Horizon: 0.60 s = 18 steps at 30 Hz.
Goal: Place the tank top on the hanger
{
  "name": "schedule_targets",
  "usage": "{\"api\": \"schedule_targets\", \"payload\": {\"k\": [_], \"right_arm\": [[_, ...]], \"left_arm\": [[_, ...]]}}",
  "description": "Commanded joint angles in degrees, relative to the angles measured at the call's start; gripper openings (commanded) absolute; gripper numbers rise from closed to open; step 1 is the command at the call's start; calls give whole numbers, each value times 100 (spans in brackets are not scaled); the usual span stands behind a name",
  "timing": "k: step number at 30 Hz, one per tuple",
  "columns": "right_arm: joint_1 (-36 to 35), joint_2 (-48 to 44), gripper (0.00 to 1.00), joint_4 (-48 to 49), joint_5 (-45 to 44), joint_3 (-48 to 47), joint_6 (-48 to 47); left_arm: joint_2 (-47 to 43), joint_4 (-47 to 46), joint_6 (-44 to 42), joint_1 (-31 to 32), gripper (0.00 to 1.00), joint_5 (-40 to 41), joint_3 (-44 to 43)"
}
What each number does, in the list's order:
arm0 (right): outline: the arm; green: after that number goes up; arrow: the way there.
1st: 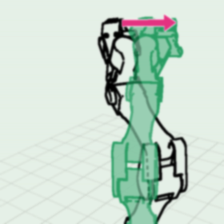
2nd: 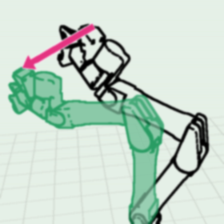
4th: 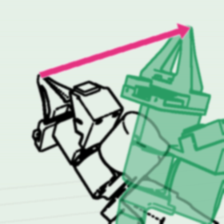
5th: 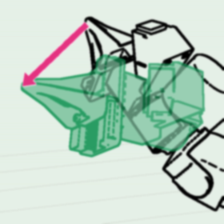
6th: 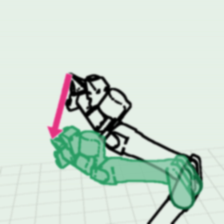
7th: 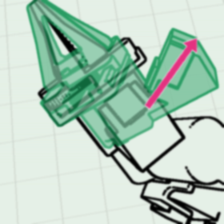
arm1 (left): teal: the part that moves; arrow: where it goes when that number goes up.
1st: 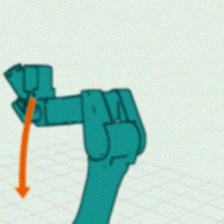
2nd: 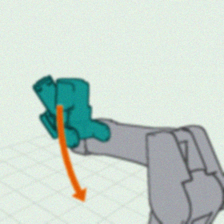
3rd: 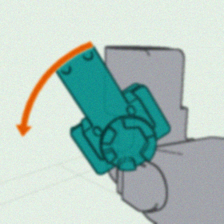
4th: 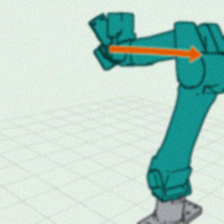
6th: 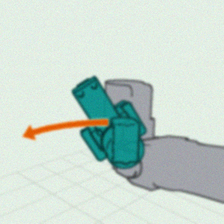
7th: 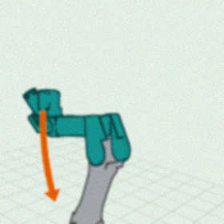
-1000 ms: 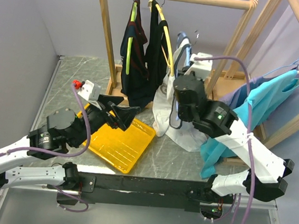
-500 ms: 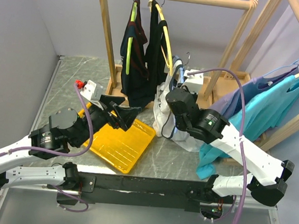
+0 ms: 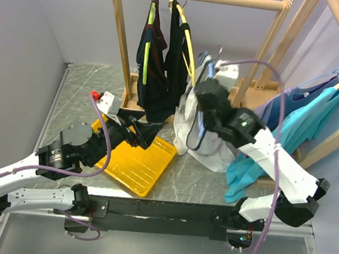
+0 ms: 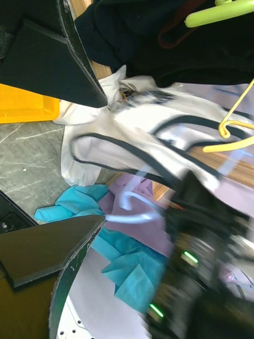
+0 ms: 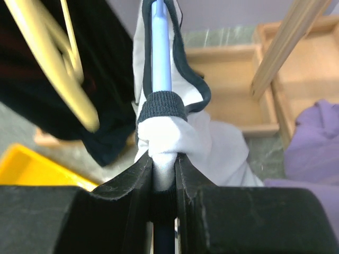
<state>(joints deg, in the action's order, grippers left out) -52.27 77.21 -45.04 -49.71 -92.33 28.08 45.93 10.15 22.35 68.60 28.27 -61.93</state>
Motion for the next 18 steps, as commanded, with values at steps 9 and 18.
{"api": "schedule_targets", "payload": {"k": [9, 18], "right_arm": [[954, 636, 0, 223, 390, -2797, -1216], [1667, 1023, 0, 268, 1886, -3588, -1972]], "left_arm": [[-14, -172, 41, 22, 88, -94, -196], [-93, -119, -20, 13, 89, 12, -196]]}}
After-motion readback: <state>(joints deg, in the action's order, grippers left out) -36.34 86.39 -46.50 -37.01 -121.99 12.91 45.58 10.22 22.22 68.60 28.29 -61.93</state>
